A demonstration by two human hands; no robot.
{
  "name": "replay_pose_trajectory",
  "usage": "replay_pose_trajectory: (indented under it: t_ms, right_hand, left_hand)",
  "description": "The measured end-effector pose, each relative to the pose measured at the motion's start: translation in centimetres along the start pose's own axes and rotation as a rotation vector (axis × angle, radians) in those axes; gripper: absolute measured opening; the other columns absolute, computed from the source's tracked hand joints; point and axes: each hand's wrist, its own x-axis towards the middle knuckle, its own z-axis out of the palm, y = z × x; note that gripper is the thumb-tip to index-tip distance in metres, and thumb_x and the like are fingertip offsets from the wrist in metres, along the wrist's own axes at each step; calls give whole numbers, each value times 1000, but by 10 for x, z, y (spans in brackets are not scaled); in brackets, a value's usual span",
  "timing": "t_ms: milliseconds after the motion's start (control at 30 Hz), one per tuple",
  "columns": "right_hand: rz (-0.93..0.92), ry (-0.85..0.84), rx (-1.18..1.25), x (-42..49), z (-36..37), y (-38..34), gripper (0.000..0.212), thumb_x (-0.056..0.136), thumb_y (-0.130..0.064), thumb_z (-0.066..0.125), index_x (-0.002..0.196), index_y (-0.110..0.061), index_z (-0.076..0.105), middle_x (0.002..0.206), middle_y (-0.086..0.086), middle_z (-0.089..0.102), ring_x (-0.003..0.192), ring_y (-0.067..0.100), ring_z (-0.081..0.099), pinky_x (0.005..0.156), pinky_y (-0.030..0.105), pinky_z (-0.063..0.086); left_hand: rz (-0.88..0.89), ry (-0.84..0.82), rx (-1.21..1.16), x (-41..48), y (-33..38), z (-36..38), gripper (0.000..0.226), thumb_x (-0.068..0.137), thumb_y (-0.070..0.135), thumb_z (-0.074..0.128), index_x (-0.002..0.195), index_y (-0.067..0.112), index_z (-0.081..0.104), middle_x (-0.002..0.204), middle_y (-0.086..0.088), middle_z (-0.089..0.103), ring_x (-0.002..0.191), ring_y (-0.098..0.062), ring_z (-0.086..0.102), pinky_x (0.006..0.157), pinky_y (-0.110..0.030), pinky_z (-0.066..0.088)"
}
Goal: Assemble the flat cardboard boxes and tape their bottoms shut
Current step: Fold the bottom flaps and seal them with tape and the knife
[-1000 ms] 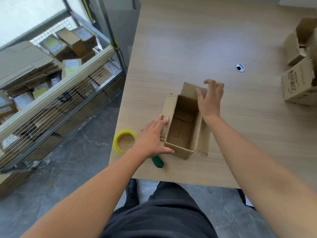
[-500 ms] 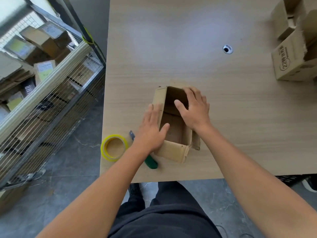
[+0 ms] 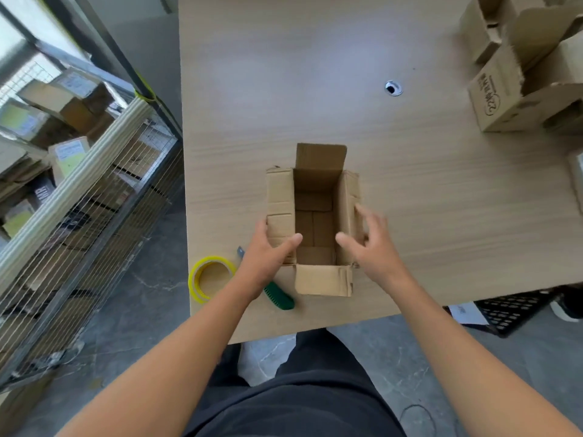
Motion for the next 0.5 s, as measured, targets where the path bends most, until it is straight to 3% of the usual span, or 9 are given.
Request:
replay_pose_trajectory:
  t_ms: [33,100,233,333,500]
  right_hand:
    - [67,-76,17,-13,4,4,87,83,-55,69,156,-44,22,159,-17,21,142,3,25,116,34,27]
    - [136,-43,86,-32,20,6,88,89,-43,70,159,-43,16,166,-13,16,150,6,18,122,37,23]
    - [181,211,234,-66,50,-15,70,95,-11,55,158,-29,31,159,-4,38,142,11,38,119,42,36]
    - [185,298,273,-103,59,-25,69,93,-17,52,154,-40,33,148,-20,41,135,0,39,116,37,39]
    - [184,421,340,-153,46,-18,61,94,-19,55,150,-40,39,147,-15,45,136,4,41,115,40,39]
  left_hand:
    - [-45,-49,-19,1,-1,-2,71,82,50,77,141,31,43,140,13,51,117,1,56,100,-27,46]
    - [-91,-146,-99,-1,1,-4,47,83,43,78,121,31,54,122,0,66,103,-13,67,87,-36,60]
    - [-35,-189,-140,-13,10,-15,35,96,36,65,126,23,52,116,-4,66,102,-21,67,82,-39,60]
    - [-23,-274,-166,-27,14,-24,28,100,36,58,125,25,52,114,-3,66,100,-21,67,73,-33,58]
    - [-44,-403,-203,-52,10,-8,21,98,33,60,118,29,57,111,-4,69,97,-21,69,82,-38,61]
